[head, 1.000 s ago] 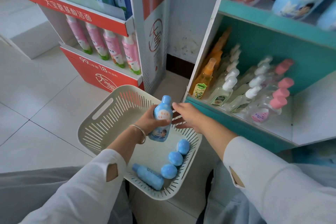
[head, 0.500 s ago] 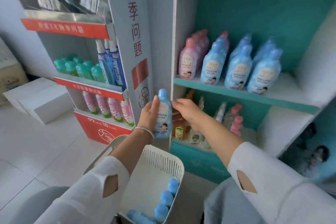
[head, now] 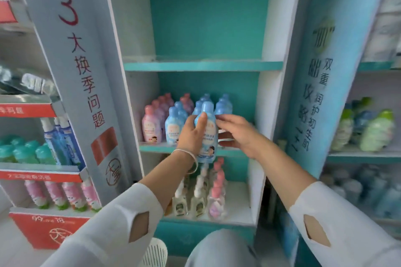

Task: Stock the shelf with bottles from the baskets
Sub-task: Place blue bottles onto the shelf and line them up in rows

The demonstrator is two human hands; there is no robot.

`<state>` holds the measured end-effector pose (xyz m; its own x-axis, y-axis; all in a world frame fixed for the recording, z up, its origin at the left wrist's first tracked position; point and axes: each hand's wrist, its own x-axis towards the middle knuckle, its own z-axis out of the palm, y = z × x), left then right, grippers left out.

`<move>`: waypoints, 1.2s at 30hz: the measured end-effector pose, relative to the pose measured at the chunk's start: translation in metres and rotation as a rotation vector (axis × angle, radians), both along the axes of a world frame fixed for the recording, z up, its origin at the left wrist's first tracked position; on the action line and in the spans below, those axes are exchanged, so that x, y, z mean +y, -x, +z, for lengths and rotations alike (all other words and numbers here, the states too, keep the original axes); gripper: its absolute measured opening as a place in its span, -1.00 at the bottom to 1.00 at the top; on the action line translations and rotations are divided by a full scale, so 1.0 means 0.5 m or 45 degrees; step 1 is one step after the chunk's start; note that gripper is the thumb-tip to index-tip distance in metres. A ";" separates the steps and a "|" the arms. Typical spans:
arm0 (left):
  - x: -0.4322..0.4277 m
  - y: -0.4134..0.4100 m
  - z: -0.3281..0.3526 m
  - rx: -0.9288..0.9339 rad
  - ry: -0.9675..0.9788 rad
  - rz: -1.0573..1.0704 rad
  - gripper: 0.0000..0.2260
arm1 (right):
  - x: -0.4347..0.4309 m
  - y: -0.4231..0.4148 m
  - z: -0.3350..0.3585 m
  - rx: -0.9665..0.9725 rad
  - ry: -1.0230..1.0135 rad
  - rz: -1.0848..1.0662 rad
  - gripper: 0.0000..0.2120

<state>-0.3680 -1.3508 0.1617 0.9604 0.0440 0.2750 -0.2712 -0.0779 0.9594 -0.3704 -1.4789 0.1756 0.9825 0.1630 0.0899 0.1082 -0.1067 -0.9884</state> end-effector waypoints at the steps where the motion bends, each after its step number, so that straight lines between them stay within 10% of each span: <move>1: -0.023 -0.004 0.007 -0.025 -0.023 -0.003 -0.76 | -0.023 0.003 0.008 -0.023 0.021 0.012 -0.81; 10: -0.153 -0.047 0.018 0.092 -0.117 -0.200 -0.67 | -0.088 -0.033 0.014 -0.171 0.514 -0.341 -0.44; 19: -0.128 -0.191 0.058 -0.364 -1.302 0.023 -0.62 | -0.105 -0.186 -0.034 -0.283 0.396 -0.805 -0.44; 36: -0.146 -0.443 0.069 -0.209 -1.415 -0.150 -0.76 | -0.158 -0.476 -0.130 -0.225 0.544 -0.931 -0.46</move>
